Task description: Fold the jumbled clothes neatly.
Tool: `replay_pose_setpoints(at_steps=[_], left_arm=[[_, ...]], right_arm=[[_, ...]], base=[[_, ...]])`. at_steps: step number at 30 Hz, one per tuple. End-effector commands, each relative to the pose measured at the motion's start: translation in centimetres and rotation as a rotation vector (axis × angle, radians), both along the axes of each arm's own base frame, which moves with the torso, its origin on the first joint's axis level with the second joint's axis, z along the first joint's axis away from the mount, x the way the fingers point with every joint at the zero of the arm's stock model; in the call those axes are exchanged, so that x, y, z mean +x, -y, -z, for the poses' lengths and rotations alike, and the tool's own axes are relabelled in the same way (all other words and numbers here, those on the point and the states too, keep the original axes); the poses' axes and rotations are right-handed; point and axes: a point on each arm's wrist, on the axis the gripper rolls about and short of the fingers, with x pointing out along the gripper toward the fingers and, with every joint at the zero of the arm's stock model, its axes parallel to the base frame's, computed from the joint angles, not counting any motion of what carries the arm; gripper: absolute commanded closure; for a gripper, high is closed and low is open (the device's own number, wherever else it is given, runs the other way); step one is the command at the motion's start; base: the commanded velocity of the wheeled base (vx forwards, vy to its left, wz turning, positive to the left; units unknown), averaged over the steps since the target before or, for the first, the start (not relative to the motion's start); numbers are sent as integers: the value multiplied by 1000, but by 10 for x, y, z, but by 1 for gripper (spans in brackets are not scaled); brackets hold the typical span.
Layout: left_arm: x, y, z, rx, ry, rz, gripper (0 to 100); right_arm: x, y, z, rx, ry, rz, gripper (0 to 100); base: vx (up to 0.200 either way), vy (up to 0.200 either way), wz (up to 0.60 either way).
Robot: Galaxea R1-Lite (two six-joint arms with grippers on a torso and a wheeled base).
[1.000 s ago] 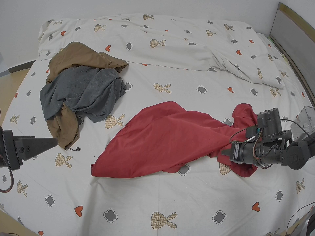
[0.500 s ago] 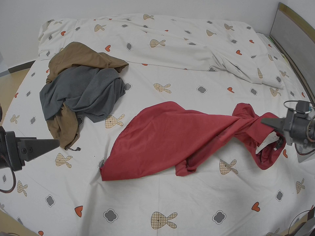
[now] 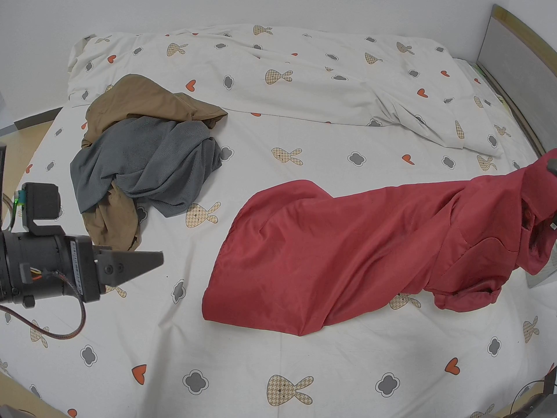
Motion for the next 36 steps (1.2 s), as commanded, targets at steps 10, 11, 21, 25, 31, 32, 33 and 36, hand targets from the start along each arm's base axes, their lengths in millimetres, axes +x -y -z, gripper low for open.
replay_pose_setpoints(at_steps=[10,11,21,25,31,32,33,36], left_arm=[[-6,99,32,252,-17,197,0],[-5,103,36,273,-18,192,0],[27,153,144,534,-34,177,0],[32,158,161,559,-30,198,0],[45,162,172,592,-5,207,0],[49,161,172,600,-2,206,0],[51,161,172,602,0,202,0],[61,159,175,621,-3,214,0]], right_arm=[[-22,0,-11,9,83,-57,100],[-21,0,-11,9,83,-60,100],[1,0,-10,9,31,-43,100],[2,0,-10,9,27,-46,100],[8,0,-8,8,4,-48,100],[8,0,-8,8,4,-49,100],[8,0,-8,8,5,-48,100],[7,0,-9,8,10,-48,100]], base=[[0,0,0],[0,0,0],[0,0,0],[0,0,0],[0,0,0],[0,0,0],[0,0,0],[0,0,0]])
